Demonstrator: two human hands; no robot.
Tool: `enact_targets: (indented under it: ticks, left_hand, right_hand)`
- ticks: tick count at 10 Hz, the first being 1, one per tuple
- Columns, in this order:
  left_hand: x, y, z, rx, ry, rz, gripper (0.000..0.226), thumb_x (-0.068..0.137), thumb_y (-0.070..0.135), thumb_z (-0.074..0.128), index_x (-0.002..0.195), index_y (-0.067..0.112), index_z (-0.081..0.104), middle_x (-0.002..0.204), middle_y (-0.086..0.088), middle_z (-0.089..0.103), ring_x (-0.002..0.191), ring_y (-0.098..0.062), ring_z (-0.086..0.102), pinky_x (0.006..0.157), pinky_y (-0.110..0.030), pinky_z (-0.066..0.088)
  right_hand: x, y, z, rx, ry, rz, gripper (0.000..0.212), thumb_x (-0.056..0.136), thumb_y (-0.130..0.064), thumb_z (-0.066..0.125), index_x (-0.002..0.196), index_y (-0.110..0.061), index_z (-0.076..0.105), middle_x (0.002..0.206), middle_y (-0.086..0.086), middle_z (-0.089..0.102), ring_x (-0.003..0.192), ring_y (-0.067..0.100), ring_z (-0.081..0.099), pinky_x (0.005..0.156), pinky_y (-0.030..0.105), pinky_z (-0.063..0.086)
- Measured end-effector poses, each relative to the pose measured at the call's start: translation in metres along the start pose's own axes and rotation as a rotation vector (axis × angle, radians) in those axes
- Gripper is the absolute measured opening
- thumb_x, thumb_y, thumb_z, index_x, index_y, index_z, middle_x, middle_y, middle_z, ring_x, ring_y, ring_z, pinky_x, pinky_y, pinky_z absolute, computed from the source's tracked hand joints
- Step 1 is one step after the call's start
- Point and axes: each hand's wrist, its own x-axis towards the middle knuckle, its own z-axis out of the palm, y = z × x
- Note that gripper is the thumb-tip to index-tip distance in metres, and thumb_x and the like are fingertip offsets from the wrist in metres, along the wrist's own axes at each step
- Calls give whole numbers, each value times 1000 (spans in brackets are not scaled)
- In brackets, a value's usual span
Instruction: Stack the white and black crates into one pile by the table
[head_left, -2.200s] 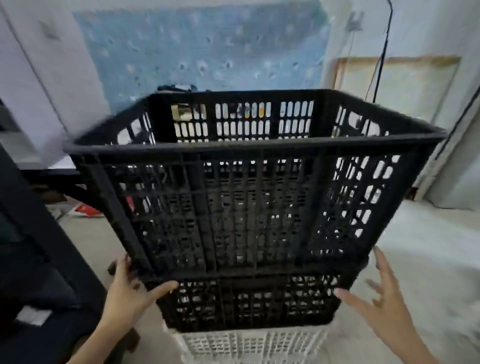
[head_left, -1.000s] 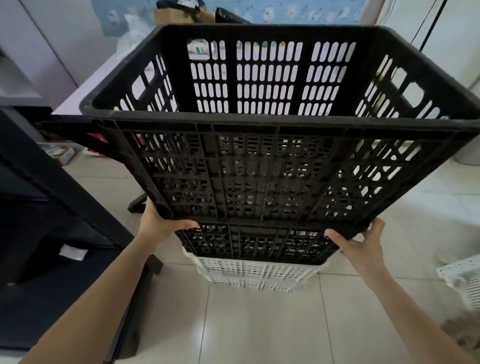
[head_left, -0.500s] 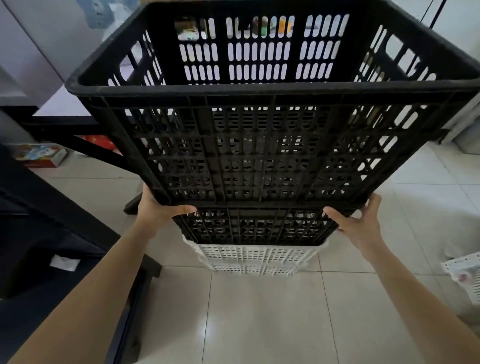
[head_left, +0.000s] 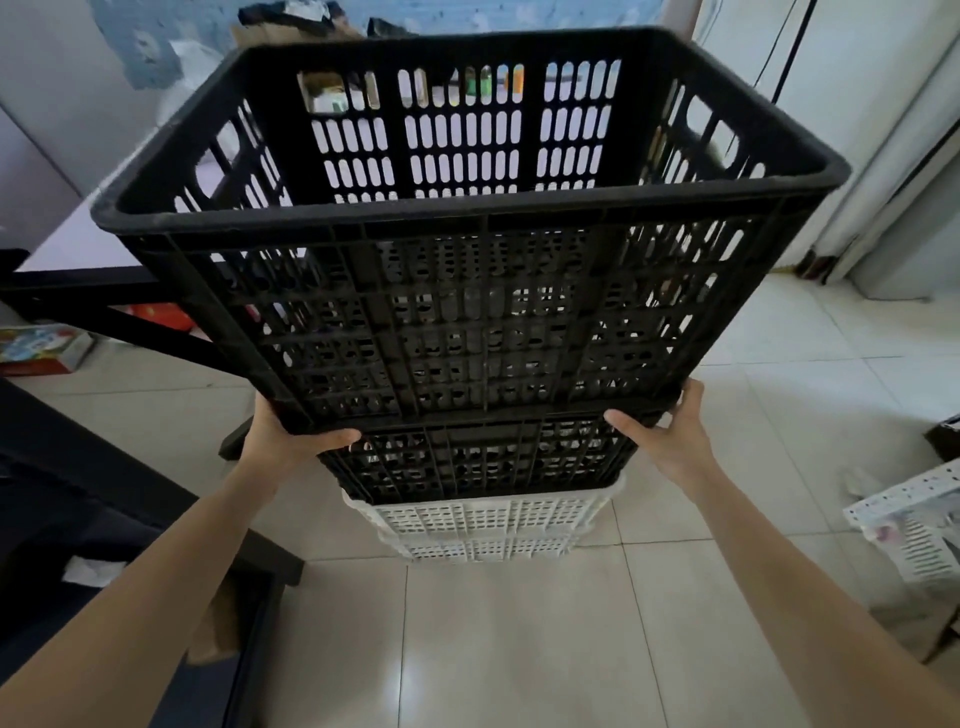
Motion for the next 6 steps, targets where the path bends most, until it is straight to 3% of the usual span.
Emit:
enact_targets:
  ticks: [1, 2, 3, 4, 5, 6]
  left_hand:
    - [-8, -6, -2, -37, -40, -64, 72, 65, 23, 88, 125, 34, 50, 114, 11, 65, 100, -11, 64, 94, -43, 52]
    - [-20, -8, -7, -6, -48, -124, 66, 82, 13, 74, 139, 11, 41, 122, -5, 62, 120, -32, 58, 101, -54, 46]
    - [-39, 7, -18, 107, -73, -143, 41, 88, 17, 68, 126, 9, 52, 111, -1, 62, 118, -28, 59, 101, -48, 47]
    - [-61, 31, -24, 192, -77, -126, 29, 89, 12, 66, 115, 0, 63, 109, -10, 68, 113, -29, 62, 92, -32, 46]
    - [-81, 49, -28, 248, -64, -118, 21, 90, 2, 62, 106, -9, 69, 117, -20, 68, 114, -32, 60, 89, -26, 43]
    - [-114, 69, -36, 343, -75, -102, 19, 91, 12, 62, 99, 2, 75, 116, -10, 70, 112, -27, 62, 86, -24, 42]
  right_hand:
    - [-5, -4, -4, -65, 22, 5, 83, 72, -38, 80, 132, -23, 25, 109, -17, 55, 103, 17, 55, 80, 25, 39]
    - [-15, -13, -3, -134, 55, 7, 89, 78, -30, 77, 143, -11, 20, 131, 7, 56, 119, 33, 55, 84, 30, 38]
    - [-28, -25, -5, -207, 14, 16, 86, 79, -28, 75, 144, -9, 23, 137, 13, 52, 122, 37, 53, 86, 31, 38]
    - [-43, -40, -13, -356, -76, -9, 69, 81, -34, 72, 136, -7, 39, 129, 17, 57, 119, 35, 54, 81, 32, 40]
    - [-55, -57, -19, -481, -169, -11, 65, 84, -42, 67, 134, -8, 44, 128, 18, 57, 119, 33, 54, 86, 32, 42]
    - [-73, -73, -26, -568, -270, 0, 62, 85, -49, 62, 132, -10, 48, 127, 13, 59, 117, 30, 56, 83, 28, 41]
